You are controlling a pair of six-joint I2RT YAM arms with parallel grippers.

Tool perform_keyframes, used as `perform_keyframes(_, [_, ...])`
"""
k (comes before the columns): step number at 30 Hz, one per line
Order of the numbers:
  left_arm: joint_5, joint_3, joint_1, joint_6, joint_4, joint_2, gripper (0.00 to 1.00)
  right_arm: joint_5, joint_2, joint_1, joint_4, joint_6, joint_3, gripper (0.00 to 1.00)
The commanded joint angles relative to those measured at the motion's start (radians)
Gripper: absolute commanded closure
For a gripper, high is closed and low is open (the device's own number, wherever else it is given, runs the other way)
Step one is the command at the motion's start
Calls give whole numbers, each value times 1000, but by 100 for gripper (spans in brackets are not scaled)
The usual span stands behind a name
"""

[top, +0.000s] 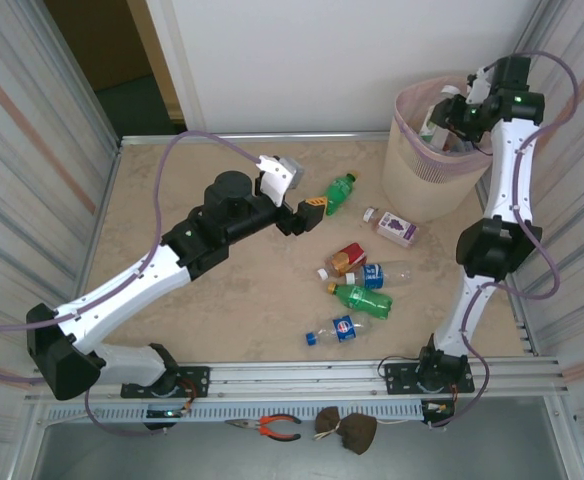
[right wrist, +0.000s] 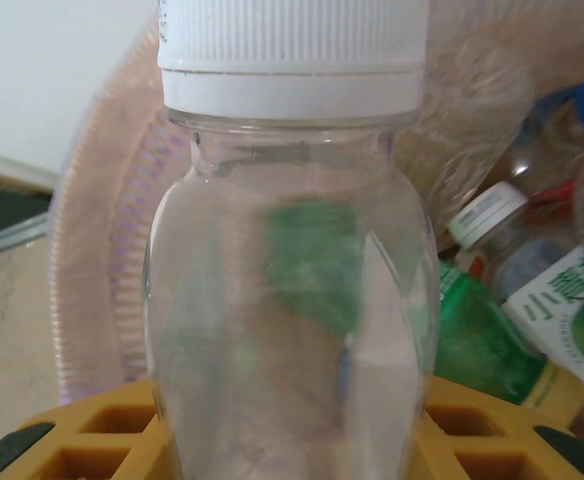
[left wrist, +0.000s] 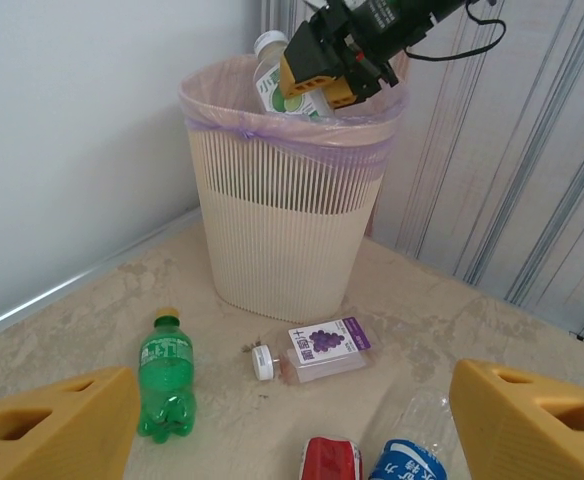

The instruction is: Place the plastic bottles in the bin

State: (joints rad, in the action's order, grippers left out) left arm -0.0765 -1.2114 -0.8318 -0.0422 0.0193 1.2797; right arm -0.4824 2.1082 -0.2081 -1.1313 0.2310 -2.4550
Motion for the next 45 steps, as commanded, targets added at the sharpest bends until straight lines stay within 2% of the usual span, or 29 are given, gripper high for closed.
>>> perform_keyframes(1, [16, -2, -4, -12, 23, -17, 19, -107, 46, 4, -37, -55, -45, 57])
perform_keyframes(13, [24, -16, -4, -18, 50, 0, 19, -146, 222, 34, -78, -117, -78, 56])
perform_keyframes(21, [14, -24, -4, -23, 52, 20, 19, -33, 305, 53, -126, -137, -82, 54])
perform_keyframes(27, [15, -22, -4, -32, 58, 19, 20, 14, 339, 56, -133, -133, -86, 44])
perform_keyframes(31, [13, -17, -4, -40, 59, 17, 20, 25, 319, 58, -142, -126, -99, 40])
perform_keyframes(40, [18, -26, -4, -26, 59, 50, 19, 65, 158, 49, -118, -87, -97, 28])
perform_keyframes(45, [24, -48, -4, 40, 94, 106, 18, 93, 72, 40, -118, -79, -94, 27])
